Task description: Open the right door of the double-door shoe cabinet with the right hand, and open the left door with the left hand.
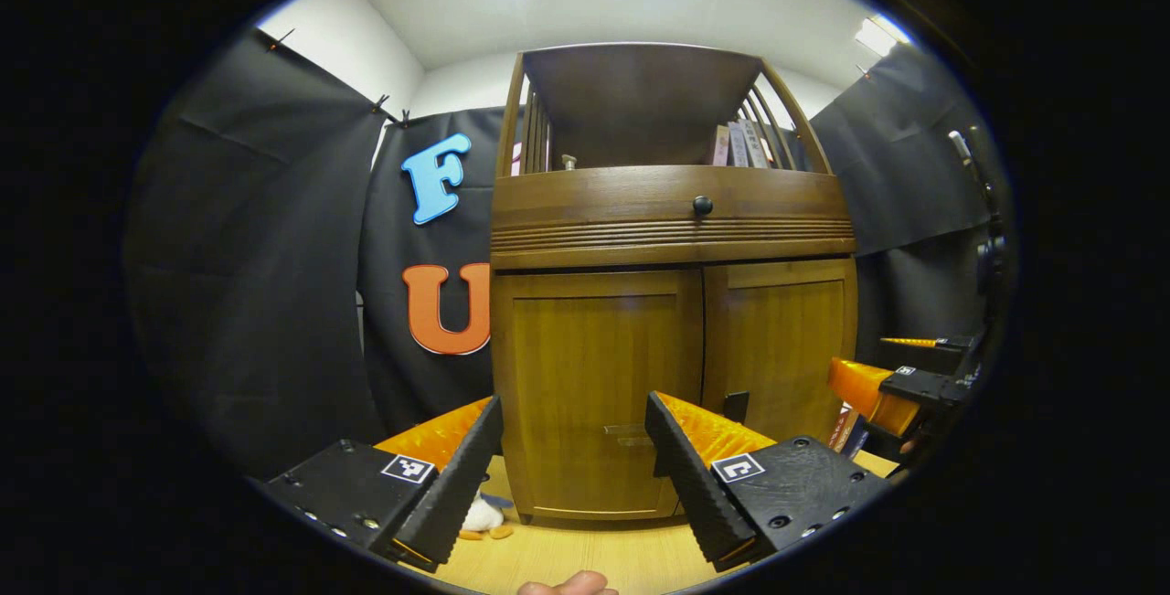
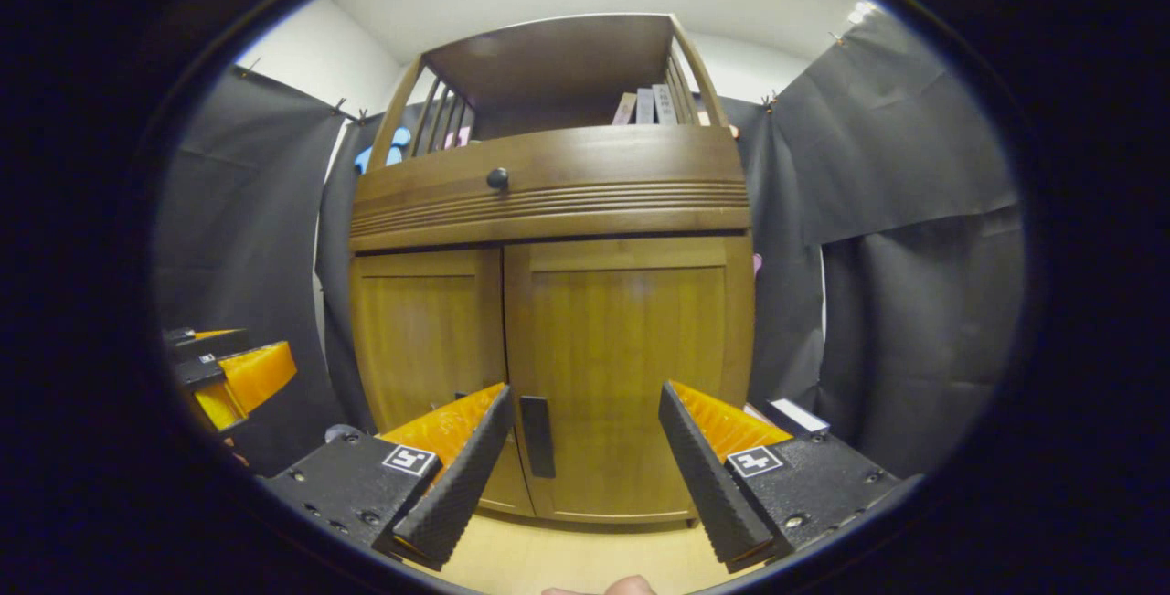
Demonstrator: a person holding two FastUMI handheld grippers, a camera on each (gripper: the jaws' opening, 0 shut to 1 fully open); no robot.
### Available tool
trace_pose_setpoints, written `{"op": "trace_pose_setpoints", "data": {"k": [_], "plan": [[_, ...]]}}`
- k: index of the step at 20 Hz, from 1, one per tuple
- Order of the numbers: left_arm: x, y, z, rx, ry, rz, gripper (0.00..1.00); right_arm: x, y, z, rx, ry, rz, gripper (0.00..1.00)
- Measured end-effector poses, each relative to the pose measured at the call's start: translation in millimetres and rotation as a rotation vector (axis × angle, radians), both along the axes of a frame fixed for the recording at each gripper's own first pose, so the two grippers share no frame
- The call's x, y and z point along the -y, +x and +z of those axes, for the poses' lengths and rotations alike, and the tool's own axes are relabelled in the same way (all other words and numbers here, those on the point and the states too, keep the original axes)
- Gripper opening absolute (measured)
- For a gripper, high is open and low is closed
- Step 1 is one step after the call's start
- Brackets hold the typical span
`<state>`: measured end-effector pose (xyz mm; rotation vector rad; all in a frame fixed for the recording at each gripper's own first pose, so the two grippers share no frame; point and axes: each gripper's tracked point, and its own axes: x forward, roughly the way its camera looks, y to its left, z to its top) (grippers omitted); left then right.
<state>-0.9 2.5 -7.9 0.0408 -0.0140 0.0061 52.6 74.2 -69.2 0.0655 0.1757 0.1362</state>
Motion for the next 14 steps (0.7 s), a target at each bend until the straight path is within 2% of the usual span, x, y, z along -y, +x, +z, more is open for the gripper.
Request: {"op": "trace_pose_setpoints", "data": {"k": [8,14], "plan": [[-29,-10,-3,-0.002,0.013,0.06,0.94,-35,28,-43,-0.053,0.024,0.055,1.0],[-58,-29,-9,-0.023,0.028,0.13,0.94,-46,56,-79,-0.105,-0.005,0.049,1.0]]}}
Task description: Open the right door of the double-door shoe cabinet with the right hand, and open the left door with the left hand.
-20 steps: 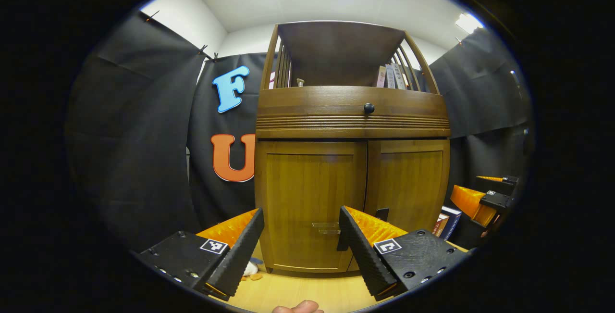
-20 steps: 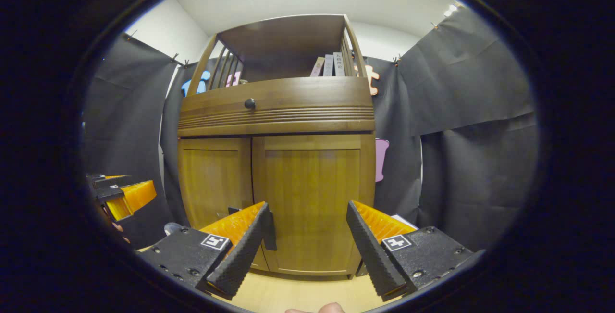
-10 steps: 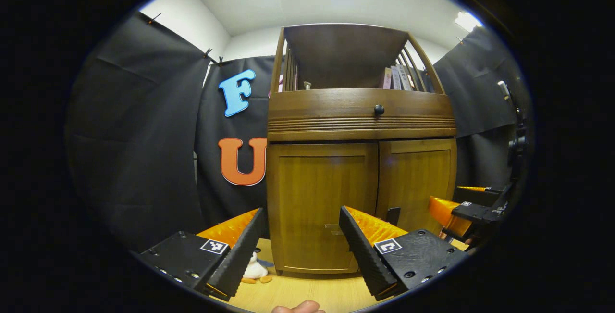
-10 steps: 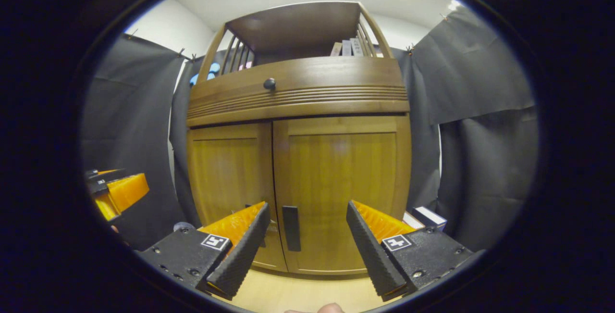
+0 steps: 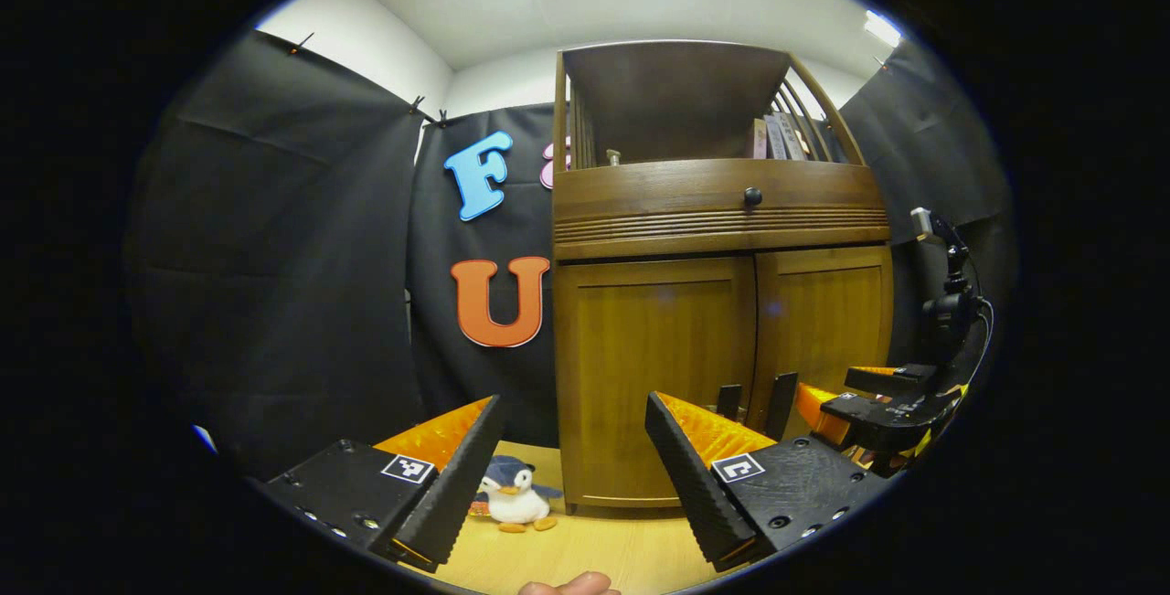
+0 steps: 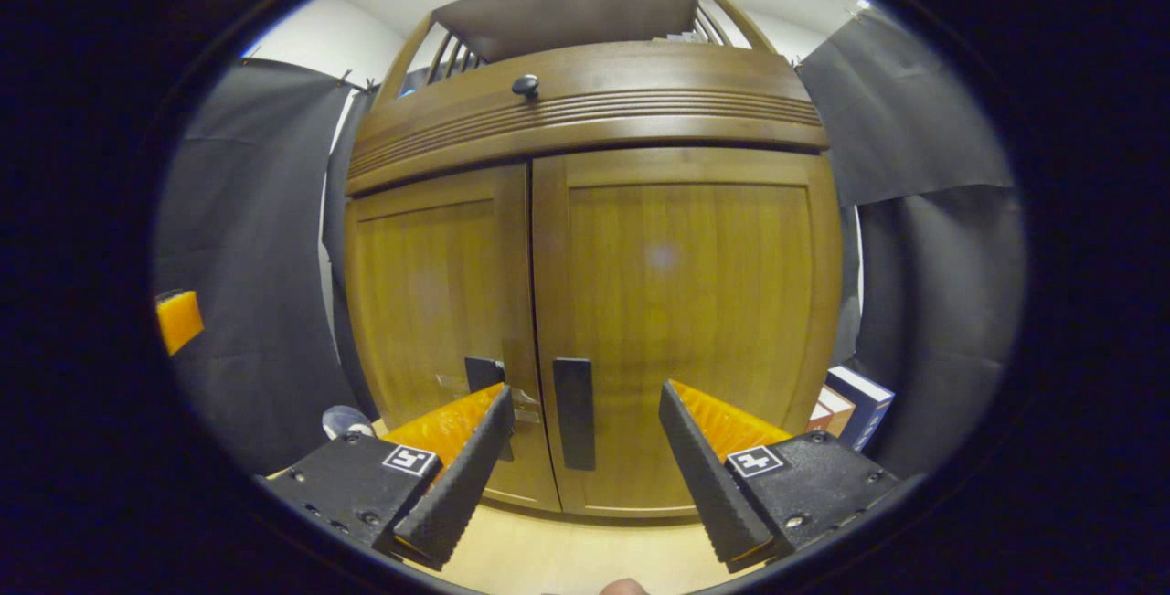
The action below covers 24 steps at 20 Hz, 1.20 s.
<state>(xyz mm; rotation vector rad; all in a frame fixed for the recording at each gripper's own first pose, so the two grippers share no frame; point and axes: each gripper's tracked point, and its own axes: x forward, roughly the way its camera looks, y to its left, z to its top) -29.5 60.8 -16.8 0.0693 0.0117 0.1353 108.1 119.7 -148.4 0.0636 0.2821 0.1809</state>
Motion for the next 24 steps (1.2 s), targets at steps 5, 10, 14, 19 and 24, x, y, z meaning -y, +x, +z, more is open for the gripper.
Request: {"op": "trace_pose_setpoints", "data": {"k": [5,10,14,19,24], "plan": [[-29,-11,-5,-0.012,0.009,0.071,0.94,-12,24,-26,-0.035,0.001,0.007,0.94],[-50,-19,-4,-0.016,0.017,0.132,0.94,-18,46,-55,-0.079,-0.031,-0.012,0.89],[-64,-25,-10,-0.028,0.006,0.169,0.94,-19,57,-74,-0.123,-0.038,-0.025,0.78],[-70,-26,-14,-0.038,-0.001,0.187,0.94,-18,64,-82,-0.141,-0.038,-0.027,0.6],[-68,-27,-14,-0.044,0.0,0.175,0.94,-24,66,-83,-0.144,-0.024,-0.038,0.39]]}}
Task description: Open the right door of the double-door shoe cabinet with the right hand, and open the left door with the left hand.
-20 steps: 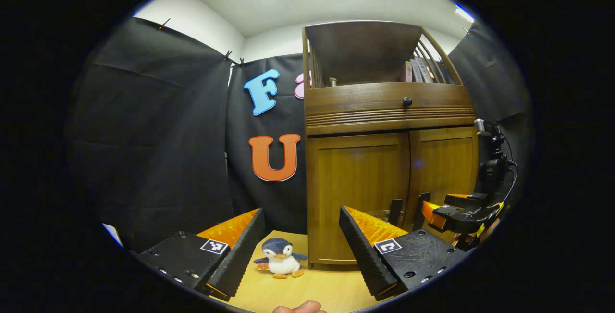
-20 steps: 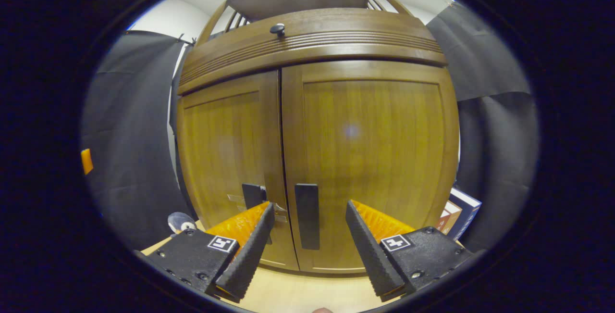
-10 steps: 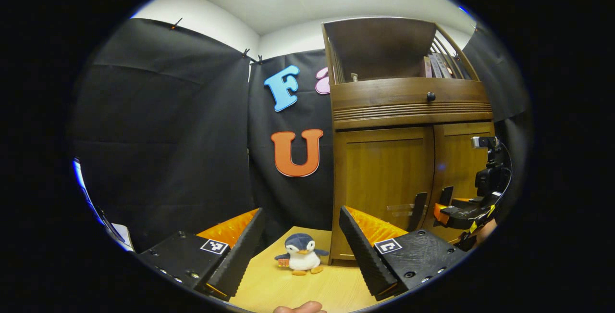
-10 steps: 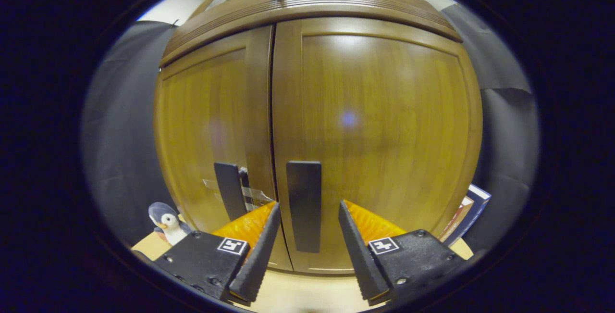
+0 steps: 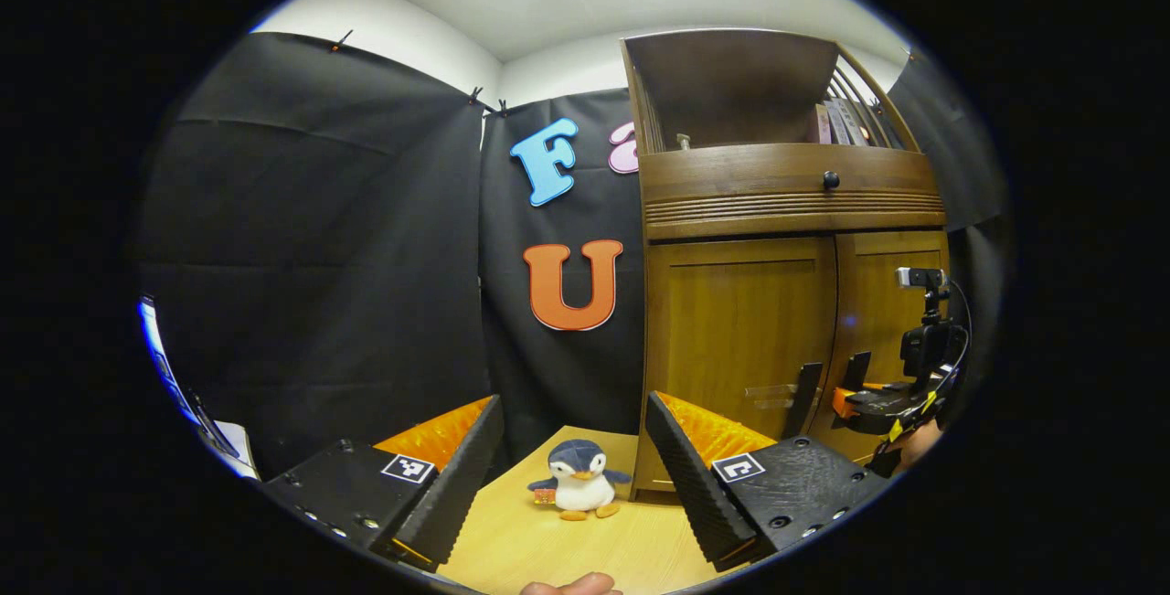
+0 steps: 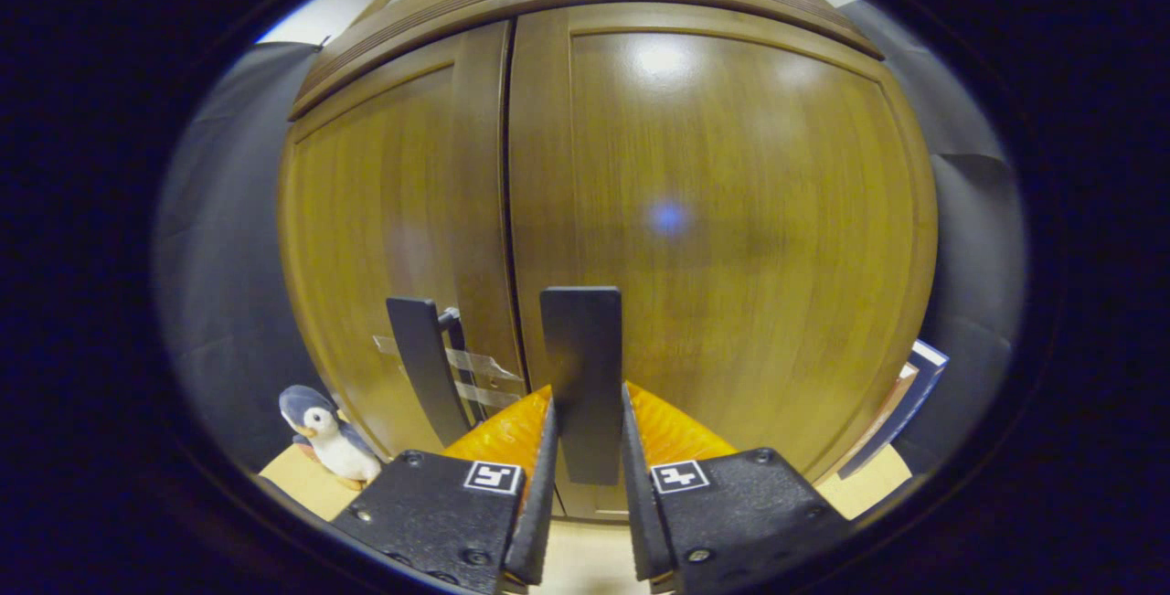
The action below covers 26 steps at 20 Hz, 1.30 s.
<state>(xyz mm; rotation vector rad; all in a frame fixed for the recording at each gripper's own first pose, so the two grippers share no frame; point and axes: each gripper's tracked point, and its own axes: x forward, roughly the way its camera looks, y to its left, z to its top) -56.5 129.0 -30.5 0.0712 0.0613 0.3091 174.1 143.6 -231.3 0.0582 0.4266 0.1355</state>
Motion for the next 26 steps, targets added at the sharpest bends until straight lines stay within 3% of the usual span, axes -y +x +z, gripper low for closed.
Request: {"op": "trace_pose_setpoints", "data": {"k": [11,21,26], "plan": [[4,-2,-2,-0.027,0.007,-0.064,0.94,1,-13,5,-0.03,-0.001,0.027,0.29],[30,-2,-11,-0.06,0.013,-0.21,0.95,22,-79,15,-0.028,0.026,0.043,0.28],[67,27,-14,-0.077,-0.009,-0.276,0.95,34,-102,20,-0.034,0.031,0.055,0.28]]}}
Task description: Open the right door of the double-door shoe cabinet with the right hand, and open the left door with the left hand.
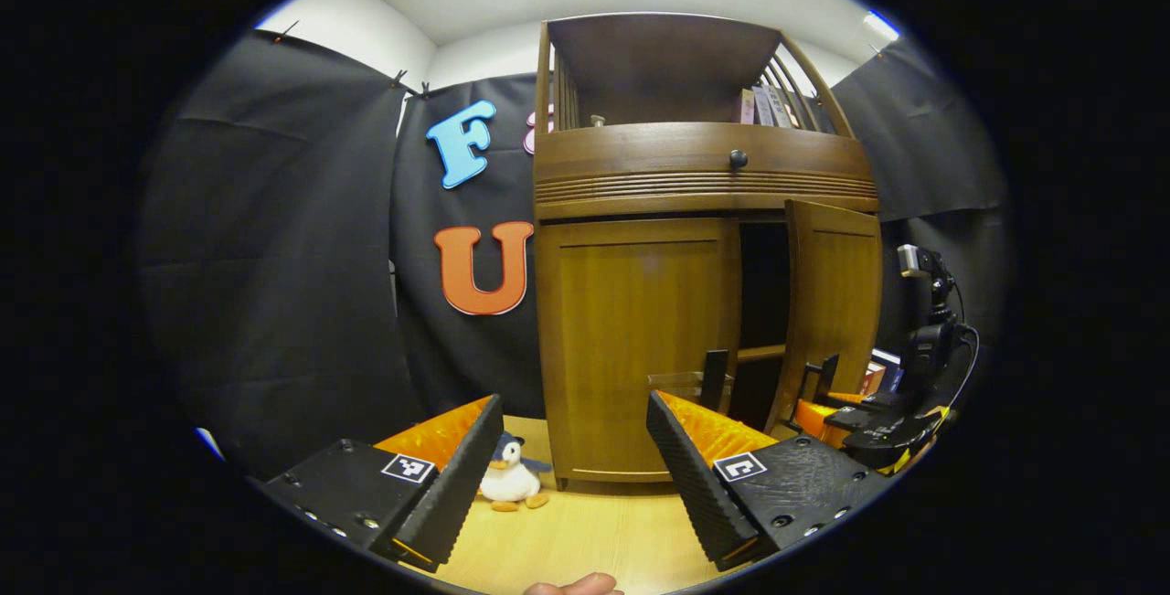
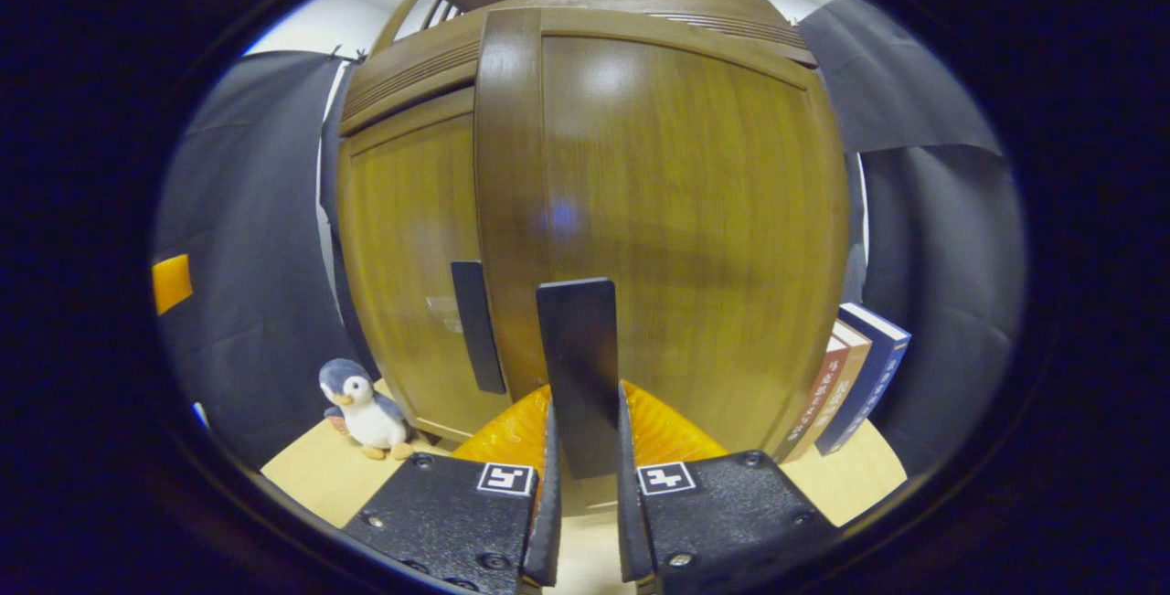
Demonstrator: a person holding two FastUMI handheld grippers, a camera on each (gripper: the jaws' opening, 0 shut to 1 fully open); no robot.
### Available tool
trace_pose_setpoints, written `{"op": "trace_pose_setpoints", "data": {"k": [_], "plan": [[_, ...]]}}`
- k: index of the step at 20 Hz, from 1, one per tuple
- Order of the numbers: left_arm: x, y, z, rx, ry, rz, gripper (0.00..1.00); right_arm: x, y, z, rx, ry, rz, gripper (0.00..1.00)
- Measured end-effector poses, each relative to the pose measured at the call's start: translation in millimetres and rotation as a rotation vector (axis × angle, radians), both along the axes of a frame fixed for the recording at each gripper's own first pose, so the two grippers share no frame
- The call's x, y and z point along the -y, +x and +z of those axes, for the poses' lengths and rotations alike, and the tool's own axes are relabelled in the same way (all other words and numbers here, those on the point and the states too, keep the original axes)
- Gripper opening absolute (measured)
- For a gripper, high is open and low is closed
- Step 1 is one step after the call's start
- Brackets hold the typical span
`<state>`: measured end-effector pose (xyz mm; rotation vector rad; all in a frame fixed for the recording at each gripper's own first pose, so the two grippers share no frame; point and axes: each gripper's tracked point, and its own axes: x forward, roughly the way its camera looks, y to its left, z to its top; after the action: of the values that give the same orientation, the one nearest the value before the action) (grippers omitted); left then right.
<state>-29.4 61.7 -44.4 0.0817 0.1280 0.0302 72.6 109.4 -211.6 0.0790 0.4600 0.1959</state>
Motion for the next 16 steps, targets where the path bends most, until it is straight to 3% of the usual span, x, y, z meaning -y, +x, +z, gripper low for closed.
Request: {"op": "trace_pose_setpoints", "data": {"k": [16], "plan": [[79,26,-26,-0.038,-0.071,-0.156,0.95,60,-68,13,-0.001,-0.024,-0.006,0.28]]}}
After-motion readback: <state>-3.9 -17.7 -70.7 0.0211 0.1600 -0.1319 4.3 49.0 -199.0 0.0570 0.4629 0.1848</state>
